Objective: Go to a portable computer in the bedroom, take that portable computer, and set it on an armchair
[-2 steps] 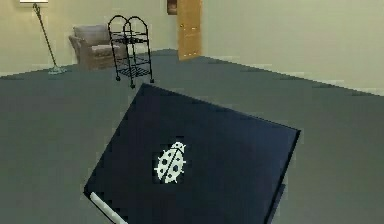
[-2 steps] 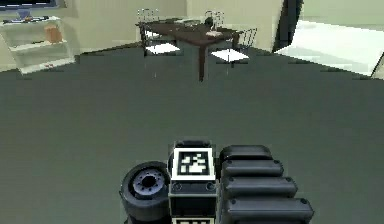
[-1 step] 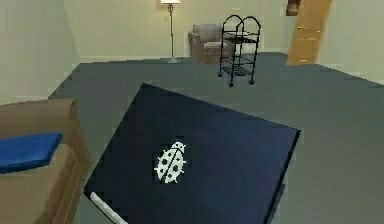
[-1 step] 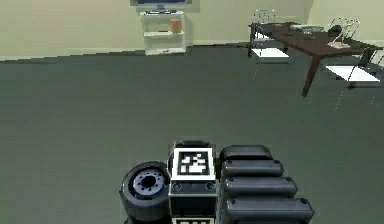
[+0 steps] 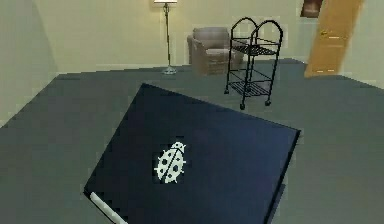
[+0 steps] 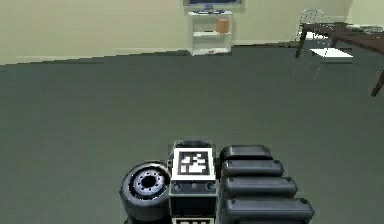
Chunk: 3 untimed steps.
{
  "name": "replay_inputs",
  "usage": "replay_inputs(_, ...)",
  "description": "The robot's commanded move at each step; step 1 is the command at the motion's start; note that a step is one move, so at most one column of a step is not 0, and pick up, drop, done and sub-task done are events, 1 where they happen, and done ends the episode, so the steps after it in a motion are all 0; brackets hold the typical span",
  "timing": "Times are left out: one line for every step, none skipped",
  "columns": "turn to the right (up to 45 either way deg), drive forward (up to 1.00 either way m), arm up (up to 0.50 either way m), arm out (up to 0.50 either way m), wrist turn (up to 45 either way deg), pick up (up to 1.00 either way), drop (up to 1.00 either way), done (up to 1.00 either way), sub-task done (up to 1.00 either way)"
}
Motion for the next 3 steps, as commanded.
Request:
replay_inputs(0.0,1.00,0.00,0.00,0.0,0.00,0.00,0.00,0.00)
replay_inputs(0.0,1.00,0.00,0.00,0.0,0.00,0.00,0.00,0.00)
replay_inputs(-3.0,0.00,0.00,0.00,0.0,0.00,0.00,0.00,0.00)
